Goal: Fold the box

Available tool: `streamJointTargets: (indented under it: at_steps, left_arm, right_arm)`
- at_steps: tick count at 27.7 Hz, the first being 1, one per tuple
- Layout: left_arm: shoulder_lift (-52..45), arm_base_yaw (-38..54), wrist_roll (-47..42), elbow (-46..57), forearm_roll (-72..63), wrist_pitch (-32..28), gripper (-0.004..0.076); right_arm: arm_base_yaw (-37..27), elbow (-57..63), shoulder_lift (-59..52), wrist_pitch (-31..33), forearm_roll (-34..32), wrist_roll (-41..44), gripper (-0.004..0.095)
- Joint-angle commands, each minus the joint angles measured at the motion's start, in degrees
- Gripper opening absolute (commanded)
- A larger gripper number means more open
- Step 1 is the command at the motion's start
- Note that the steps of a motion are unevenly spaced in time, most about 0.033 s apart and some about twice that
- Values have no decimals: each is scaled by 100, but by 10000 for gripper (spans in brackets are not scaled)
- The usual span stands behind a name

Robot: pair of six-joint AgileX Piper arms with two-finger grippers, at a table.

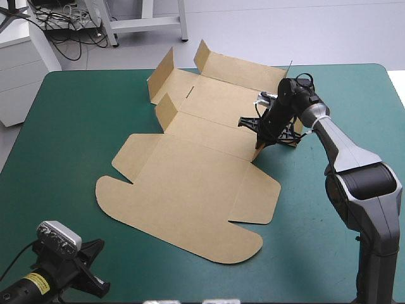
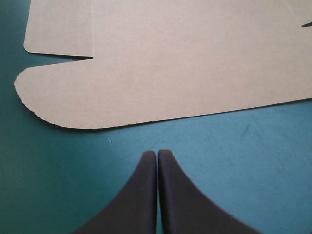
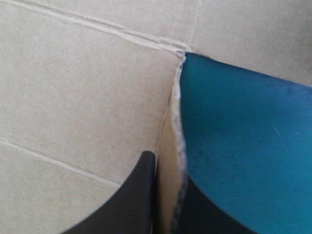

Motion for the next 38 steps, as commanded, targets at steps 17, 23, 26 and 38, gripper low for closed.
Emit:
streamJointTargets:
  at_steps: [17, 23, 26, 38]
  left_arm:
    - [71, -6, -5, -162, -118, -364, -10]
    - [71, -6, -5, -162, -118, -364, -10]
    - [71, -6, -5, -162, -118, -364, -10]
    - [71, -6, -5, -162, -118, -364, -10]
  right_arm:
    - [619, -1123, -199, -233, -2026, -4273, 2]
    - [974, -1822, 73, -480, -1651, -5655, 2]
    - [1143, -1881, 109, -695, -1317, -6773, 2]
    - [1792, -1884, 161, -1117, -456, -8662, -1]
